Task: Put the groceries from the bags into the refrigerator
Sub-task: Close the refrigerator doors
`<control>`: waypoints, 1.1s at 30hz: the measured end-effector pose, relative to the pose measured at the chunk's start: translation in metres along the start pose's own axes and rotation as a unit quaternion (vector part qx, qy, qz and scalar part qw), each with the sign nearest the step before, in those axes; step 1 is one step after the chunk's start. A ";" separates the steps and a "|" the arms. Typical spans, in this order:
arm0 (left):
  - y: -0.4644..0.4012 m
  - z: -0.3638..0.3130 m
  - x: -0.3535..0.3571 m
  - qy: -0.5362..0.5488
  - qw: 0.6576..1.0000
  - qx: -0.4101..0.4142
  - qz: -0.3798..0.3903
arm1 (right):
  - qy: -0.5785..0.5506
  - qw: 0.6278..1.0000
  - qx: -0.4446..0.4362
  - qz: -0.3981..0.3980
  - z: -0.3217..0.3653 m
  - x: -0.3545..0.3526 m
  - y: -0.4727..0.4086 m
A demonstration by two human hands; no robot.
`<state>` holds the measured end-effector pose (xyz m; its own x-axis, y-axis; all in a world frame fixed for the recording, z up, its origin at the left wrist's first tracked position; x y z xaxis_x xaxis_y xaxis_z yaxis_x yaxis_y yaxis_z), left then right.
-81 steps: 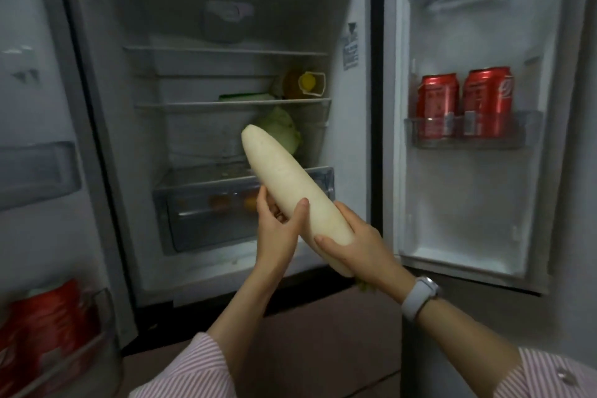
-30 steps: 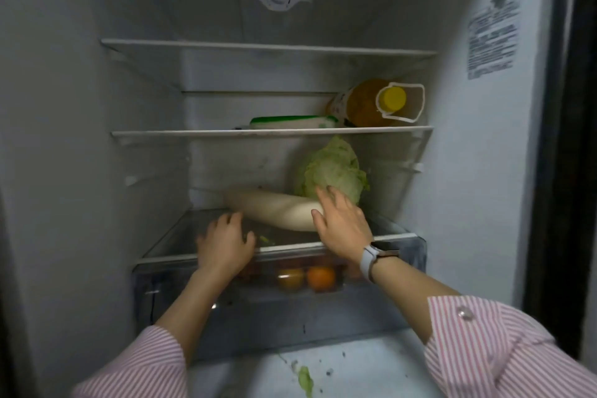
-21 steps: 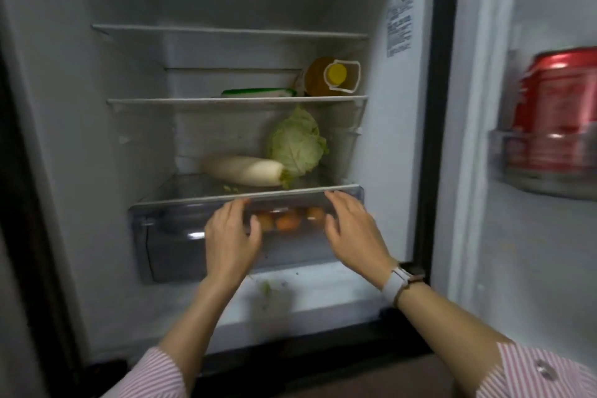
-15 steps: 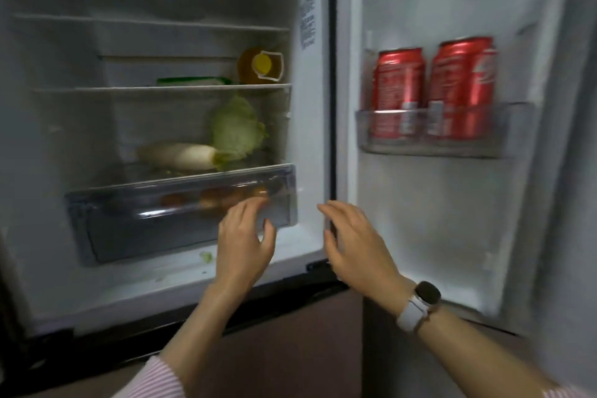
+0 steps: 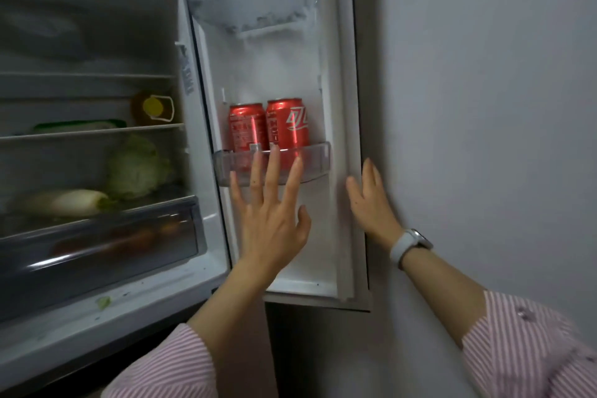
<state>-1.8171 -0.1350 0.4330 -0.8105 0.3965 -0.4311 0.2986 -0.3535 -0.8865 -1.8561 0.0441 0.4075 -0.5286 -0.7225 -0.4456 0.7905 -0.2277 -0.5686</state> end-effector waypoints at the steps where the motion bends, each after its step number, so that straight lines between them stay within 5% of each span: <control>1: -0.007 0.004 0.002 -0.009 1.000 -0.002 0.009 | -0.014 1.000 0.007 0.012 0.001 0.005 -0.004; 8: -0.023 0.021 -0.032 0.066 0.996 -0.047 -0.034 | 0.034 0.998 -0.049 -0.031 0.010 0.013 0.022; 14: 0.003 0.076 -0.063 0.105 0.990 -0.084 -0.046 | 0.144 0.965 -0.195 -0.100 0.050 0.006 0.068; 23: 0.057 0.197 -0.085 0.218 0.955 -0.203 -0.002 | 0.124 0.907 -0.400 -0.044 0.146 0.086 0.129; 27: 0.080 0.213 -0.097 0.218 0.956 -0.195 0.017 | 0.101 0.881 -0.463 0.003 0.184 0.128 0.143; 30: 0.094 0.225 -0.115 0.207 0.961 -0.182 0.009 | 0.068 0.874 -0.482 0.010 0.209 0.159 0.146; 33: 0.110 0.237 -0.126 0.156 0.975 -0.160 0.016 | 0.066 0.906 -0.418 0.001 0.213 0.189 0.129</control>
<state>-1.8016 -0.4252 0.4296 -0.6201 0.6451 -0.4463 0.5038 -0.1086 -0.8570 -1.7886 -0.2606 0.3973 -0.6036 -0.6257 -0.4942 0.3101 0.3868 -0.8685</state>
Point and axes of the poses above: each hand's wrist, its own y-axis away from the middle knuckle, its own x-axis out of the palm, z = x × y, the point moved 10 cm from there along -y, towards the middle knuckle, and after that the axes turned 8 degrees about z, right-handed, at the moved point
